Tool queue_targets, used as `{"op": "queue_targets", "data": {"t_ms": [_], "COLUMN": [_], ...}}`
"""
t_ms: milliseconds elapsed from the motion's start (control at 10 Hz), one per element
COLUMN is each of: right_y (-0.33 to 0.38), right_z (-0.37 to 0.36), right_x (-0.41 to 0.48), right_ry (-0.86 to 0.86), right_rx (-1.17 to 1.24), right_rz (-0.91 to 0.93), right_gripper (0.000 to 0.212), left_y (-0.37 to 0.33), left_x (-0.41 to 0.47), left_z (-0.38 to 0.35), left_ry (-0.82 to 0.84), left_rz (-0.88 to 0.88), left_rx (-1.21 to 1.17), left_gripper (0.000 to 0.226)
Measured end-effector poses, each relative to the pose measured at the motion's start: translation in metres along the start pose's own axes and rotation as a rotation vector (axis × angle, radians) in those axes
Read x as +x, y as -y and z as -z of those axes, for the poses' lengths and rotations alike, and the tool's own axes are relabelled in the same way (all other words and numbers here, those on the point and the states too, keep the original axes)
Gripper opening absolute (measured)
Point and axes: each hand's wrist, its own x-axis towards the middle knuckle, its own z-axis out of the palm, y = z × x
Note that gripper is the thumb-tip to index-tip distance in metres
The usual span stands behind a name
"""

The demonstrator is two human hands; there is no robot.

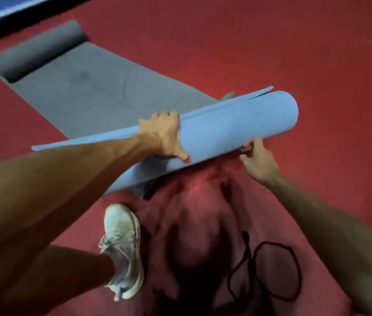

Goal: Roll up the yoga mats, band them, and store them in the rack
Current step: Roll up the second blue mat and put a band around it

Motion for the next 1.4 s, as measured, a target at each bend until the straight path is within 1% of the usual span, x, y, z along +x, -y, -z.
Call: {"op": "queue_targets", "data": {"t_ms": [100,200,300,400,500,600,700,800,900,1000,1200,1300,1400], "right_y": [-0.048,-0.099,-0.147,-0.184,-0.211,-0.207,-0.172,-0.176,-0.184,-0.18,-0.203,-0.202,-0.175], "right_z": [-0.026,-0.046,-0.062,-0.077,-0.09,-0.091,-0.069,-0.068,-0.077,-0.08,-0.091,-0.084,-0.061], "right_x": [-0.016,-0.038,-0.065,-0.1,-0.122,-0.123,-0.12,-0.12,-0.12,-0.128,-0.142,-0.136,-0.119], "right_ry": [0.069,0.137,0.246,0.334,0.345,0.324,0.379,0.361,0.353,0.384,0.292,0.194,0.004], "right_rx": [-0.038,-0.143,-0.224,-0.3,-0.157,-0.094,-0.254,-0.211,-0.227,-0.305,-0.365,-0.285,-0.054], "right_rz": [-0.132,-0.299,-0.501,-0.538,-0.579,-0.63,-0.581,-0.594,-0.572,-0.545,-0.581,-0.615,-0.727], "right_gripper": [0.032,0.041,0.044,0.041,0.037,0.036,0.031,0.031,0.027,0.011,0.022,0.02,0.034], "left_y": [-0.021,-0.045,-0.063,-0.072,-0.075,-0.075,-0.07,-0.064,-0.058,-0.055,-0.048,-0.047,-0.041], "left_x": [-0.006,-0.019,-0.035,-0.043,-0.044,-0.044,-0.043,-0.042,-0.044,-0.051,-0.059,-0.057,-0.056], "left_z": [-0.043,-0.082,-0.111,-0.124,-0.123,-0.115,-0.1,-0.082,-0.072,-0.074,-0.084,-0.077,-0.061], "left_ry": [0.043,0.085,0.142,0.189,0.186,0.154,0.126,0.108,0.064,0.041,-0.003,-0.036,-0.062], "left_rz": [-0.018,-0.054,-0.084,-0.126,-0.172,-0.192,-0.194,-0.184,-0.166,-0.153,-0.142,-0.138,-0.14], "left_rx": [0.059,0.105,0.128,0.12,0.113,0.096,0.07,0.024,-0.008,-0.036,-0.135,-0.16,-0.191], "left_gripper": [0.109,0.104,0.102,0.105,0.107,0.108,0.109,0.109,0.11,0.112,0.112,0.111,0.113]}}
